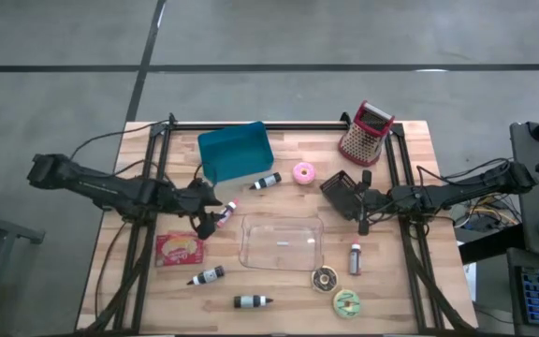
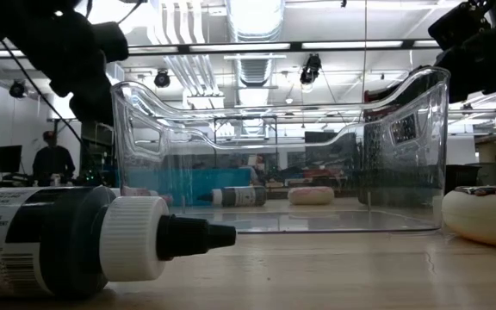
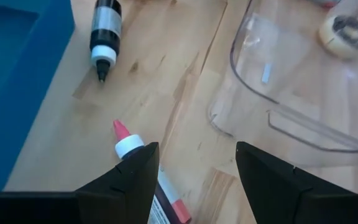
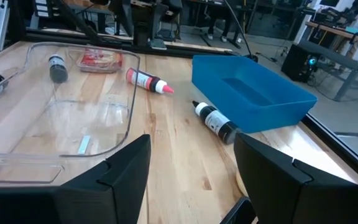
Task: Pick & Place Food Item
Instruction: Put the left pink food coloring bottle into the transparent bin
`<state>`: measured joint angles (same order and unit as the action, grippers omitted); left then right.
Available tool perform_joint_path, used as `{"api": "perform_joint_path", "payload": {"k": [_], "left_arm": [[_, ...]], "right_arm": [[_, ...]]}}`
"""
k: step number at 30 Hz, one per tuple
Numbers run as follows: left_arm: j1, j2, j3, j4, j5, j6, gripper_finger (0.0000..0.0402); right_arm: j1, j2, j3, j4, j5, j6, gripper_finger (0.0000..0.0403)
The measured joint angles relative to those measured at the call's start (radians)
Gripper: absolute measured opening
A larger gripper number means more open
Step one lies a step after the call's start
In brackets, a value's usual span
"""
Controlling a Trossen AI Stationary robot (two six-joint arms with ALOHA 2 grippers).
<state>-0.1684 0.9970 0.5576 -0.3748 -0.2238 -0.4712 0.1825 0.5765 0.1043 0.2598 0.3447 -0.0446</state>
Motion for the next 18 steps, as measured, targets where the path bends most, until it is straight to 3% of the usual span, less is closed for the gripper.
{"api": "perform_joint_path", "payload": {"k": [8,13,18], "left_arm": [[0.015,0.103,0.017,0.001,0.016,-0.058,0.0228],[0.027,0.144,0.047,-0.050,0.104,-0.106,0.0275],[0.027,0.191,0.087,-0.126,0.121,-0.124,0.0330]], "right_arm": [[0.000,0.001,0.000,-0.022,0.000,0.008,0.0219],[0.000,0.000,0.000,-0.024,0.000,0.009,0.0219],[0.000,0.000,0.000,-0.025,0.000,0.009,0.0219]]}}
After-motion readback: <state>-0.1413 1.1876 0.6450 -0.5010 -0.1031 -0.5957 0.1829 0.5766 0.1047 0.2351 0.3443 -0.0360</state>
